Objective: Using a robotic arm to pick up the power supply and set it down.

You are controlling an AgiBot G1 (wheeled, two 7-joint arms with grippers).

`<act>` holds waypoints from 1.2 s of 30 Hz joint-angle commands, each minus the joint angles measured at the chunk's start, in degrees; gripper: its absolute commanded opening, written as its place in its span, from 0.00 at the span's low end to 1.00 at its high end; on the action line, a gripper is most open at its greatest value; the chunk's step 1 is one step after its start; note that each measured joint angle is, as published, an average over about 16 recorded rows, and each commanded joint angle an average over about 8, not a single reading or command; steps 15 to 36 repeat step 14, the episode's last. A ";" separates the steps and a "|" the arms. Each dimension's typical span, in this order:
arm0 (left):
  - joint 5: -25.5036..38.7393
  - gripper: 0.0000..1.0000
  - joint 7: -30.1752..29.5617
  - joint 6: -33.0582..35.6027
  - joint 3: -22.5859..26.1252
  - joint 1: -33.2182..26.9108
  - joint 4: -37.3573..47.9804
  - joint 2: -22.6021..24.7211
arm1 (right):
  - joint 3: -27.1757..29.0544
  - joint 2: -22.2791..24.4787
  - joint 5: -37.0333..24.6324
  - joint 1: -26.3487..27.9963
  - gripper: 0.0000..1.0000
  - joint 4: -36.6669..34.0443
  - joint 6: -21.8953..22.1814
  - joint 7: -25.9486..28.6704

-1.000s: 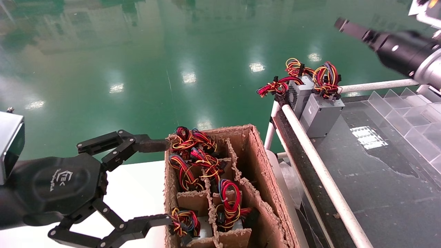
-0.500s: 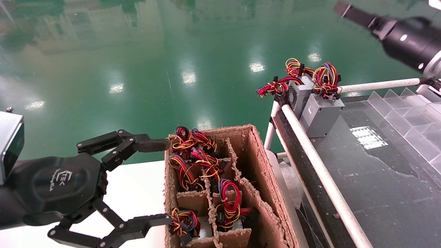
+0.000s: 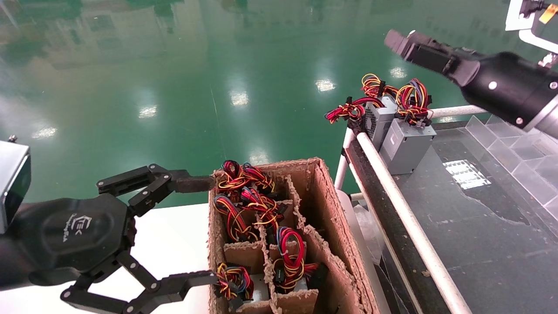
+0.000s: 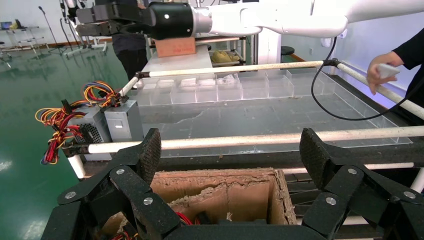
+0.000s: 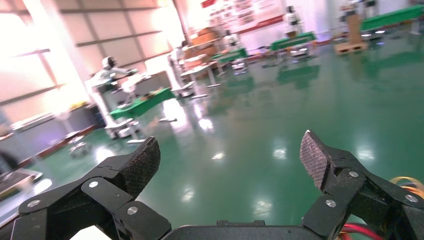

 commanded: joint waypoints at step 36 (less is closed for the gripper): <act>-0.01 1.00 0.01 -0.01 0.02 0.00 0.00 -0.01 | 8.76 5.21 -4.99 -9.48 1.00 16.09 -7.68 0.55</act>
